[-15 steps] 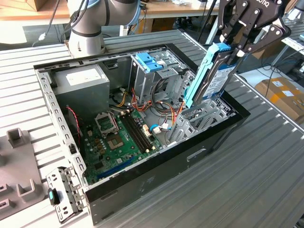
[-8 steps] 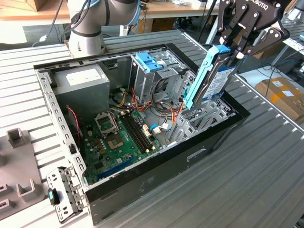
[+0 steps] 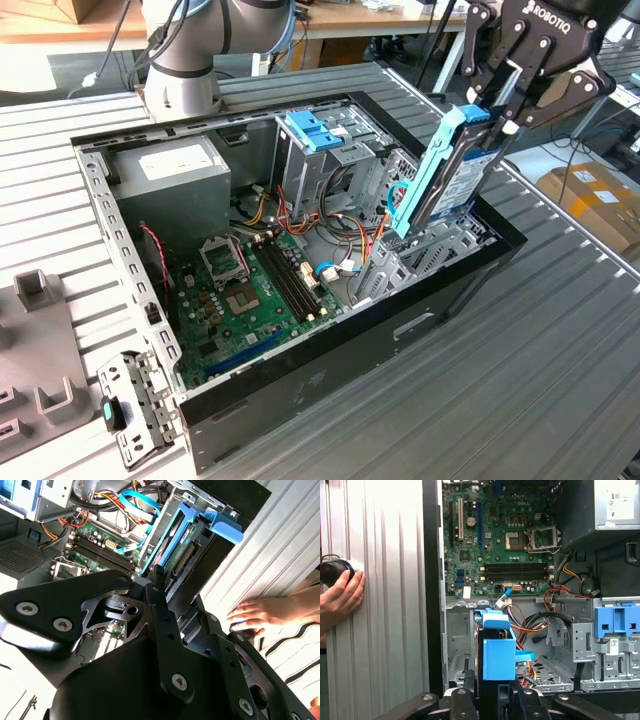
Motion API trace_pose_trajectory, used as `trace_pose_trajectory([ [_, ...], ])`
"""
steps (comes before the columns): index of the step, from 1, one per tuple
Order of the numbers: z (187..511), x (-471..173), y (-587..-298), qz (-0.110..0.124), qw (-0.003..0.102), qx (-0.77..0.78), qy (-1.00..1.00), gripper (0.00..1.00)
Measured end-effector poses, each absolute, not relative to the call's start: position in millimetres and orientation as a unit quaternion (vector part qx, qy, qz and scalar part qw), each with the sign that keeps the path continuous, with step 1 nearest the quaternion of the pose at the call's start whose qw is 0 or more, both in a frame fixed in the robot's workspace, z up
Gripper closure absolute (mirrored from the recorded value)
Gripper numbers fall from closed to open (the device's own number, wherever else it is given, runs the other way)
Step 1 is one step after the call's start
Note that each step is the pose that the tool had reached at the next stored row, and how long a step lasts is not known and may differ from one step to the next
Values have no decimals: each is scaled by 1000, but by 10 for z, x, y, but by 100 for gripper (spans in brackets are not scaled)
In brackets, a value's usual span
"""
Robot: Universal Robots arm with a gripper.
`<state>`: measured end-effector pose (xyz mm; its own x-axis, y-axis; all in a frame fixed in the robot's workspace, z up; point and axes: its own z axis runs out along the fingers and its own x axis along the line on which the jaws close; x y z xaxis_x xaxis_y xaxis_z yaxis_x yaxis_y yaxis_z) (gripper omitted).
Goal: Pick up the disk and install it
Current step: 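Pick up the disk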
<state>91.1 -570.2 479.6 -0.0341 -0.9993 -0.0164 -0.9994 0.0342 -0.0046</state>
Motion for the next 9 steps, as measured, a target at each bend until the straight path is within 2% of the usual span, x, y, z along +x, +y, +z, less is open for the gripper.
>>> trace_pose_trajectory([
  [9,4756,903,-5702,4,8,-695,719,65],
])
